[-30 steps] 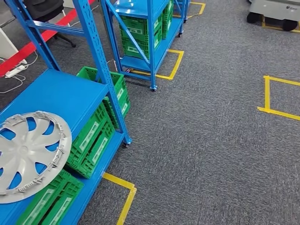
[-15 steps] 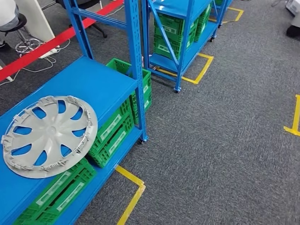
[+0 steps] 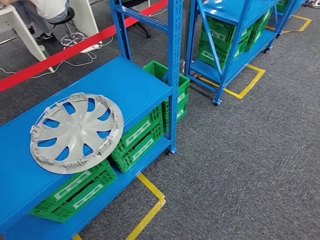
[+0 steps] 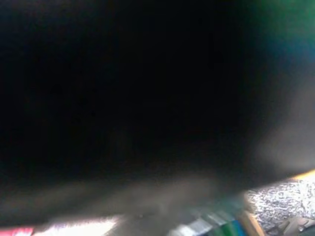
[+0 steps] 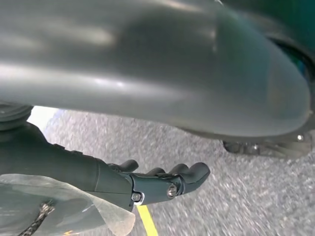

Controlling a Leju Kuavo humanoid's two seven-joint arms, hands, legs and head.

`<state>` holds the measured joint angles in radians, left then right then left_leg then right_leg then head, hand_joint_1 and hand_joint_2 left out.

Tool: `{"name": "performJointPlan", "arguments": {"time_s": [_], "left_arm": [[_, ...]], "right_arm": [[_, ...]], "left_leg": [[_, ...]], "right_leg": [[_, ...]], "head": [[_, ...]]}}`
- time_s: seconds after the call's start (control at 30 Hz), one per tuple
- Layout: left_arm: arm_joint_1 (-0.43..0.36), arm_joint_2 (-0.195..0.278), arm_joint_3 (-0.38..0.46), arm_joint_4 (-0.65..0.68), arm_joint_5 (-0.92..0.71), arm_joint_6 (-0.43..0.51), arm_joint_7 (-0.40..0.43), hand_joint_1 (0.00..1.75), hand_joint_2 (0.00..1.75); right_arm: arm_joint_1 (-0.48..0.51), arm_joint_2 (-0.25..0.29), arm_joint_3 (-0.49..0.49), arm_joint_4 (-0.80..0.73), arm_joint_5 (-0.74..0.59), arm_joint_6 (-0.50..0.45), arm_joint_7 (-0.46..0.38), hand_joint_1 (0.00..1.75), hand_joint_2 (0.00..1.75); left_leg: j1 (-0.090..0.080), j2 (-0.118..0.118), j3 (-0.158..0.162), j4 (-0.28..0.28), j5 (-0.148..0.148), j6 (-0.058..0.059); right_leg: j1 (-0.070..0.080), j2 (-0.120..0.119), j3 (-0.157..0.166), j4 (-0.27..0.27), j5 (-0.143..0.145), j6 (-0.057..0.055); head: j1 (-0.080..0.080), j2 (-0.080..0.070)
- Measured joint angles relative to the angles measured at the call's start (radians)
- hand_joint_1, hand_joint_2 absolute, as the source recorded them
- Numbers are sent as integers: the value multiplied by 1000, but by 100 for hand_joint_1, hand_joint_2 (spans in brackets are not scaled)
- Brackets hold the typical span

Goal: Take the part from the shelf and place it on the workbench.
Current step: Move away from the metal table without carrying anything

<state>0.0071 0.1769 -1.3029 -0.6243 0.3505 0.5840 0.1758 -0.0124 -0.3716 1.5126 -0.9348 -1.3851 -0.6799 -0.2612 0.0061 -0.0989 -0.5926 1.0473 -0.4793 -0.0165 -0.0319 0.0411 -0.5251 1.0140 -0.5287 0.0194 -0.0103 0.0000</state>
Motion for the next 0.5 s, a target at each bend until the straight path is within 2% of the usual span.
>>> {"name": "performJointPlan", "arguments": {"time_s": [0.07,0.1,0.13,0.17,0.2,0.23,0.27,0.3,0.33,0.37,0.43,0.47,0.5], "left_arm": [[-2,0,0,-1,0,0,0,0,0],[-3,0,-1,-1,0,0,0,0,0],[-3,0,-1,-1,0,0,0,0,0],[-2,0,-1,-1,0,0,0,0,0],[-1,0,-1,-1,0,0,0,0,0],[0,0,-1,-1,0,0,0,0,0],[0,1,-1,-1,0,1,0,0,0],[-1,1,-1,-1,1,1,0,0,0],[-2,2,-1,-2,3,2,-1,0,0],[-2,3,-1,-2,4,3,-1,0,0],[1,3,-2,-3,8,4,-1,0,0],[4,2,-3,-4,9,5,-1,0,0],[6,2,-4,-5,10,5,-1,0,0]], "right_arm": [[1,2,0,6,0,0,1,0,0],[2,2,0,8,0,1,1,0,0],[3,2,0,11,0,1,1,0,0],[3,2,0,13,0,1,1,0,0],[2,3,0,15,0,1,1,0,0],[0,3,0,17,0,1,1,0,0],[-1,4,0,18,0,1,1,0,0],[-1,5,0,20,0,2,1,0,0],[-1,6,0,21,0,3,1,0,0],[-1,6,0,23,0,4,2,0,0],[-4,7,0,27,0,7,6,0,0],[-6,8,0,28,0,9,7,0,0],[-8,8,0,30,0,10,8,0,0]], "left_leg": [[-1,63,-53,113,-61,-7],[0,81,-88,185,-92,-9],[1,88,-115,241,-110,-10],[1,91,-126,264,-109,-9],[0,93,-118,247,-89,-7],[-1,100,-90,193,-55,-2],[-5,120,-53,121,-20,5],[-12,144,-19,54,2,13],[-18,164,4,8,13,21],[-23,175,15,-15,12,27],[-24,157,16,-25,10,37],[-22,146,18,-31,14,42],[-19,135,21,-37,18,48]], "right_leg": [[4,-31,3,-2,-2,-12],[7,-47,3,-2,-4,-15],[10,-62,3,-2,-5,-17],[12,-76,4,-2,-7,-18],[13,-89,7,-2,-9,-18],[14,-101,10,-2,-12,-17],[15,-111,14,-2,-15,-15],[17,-121,17,-2,-19,-11],[19,-132,19,-2,-23,-6],[21,-142,21,-2,-27,-1],[22,-163,29,-7,-31,9],[21,-155,32,-5,-36,14],[20,-133,28,10,-49,17]], "head": [[-6,0],[-8,0],[-8,0],[-8,0],[-8,0],[-8,0],[-8,0],[-9,0],[-9,0],[-9,0],[-9,0],[-8,0],[-7,0]]}}
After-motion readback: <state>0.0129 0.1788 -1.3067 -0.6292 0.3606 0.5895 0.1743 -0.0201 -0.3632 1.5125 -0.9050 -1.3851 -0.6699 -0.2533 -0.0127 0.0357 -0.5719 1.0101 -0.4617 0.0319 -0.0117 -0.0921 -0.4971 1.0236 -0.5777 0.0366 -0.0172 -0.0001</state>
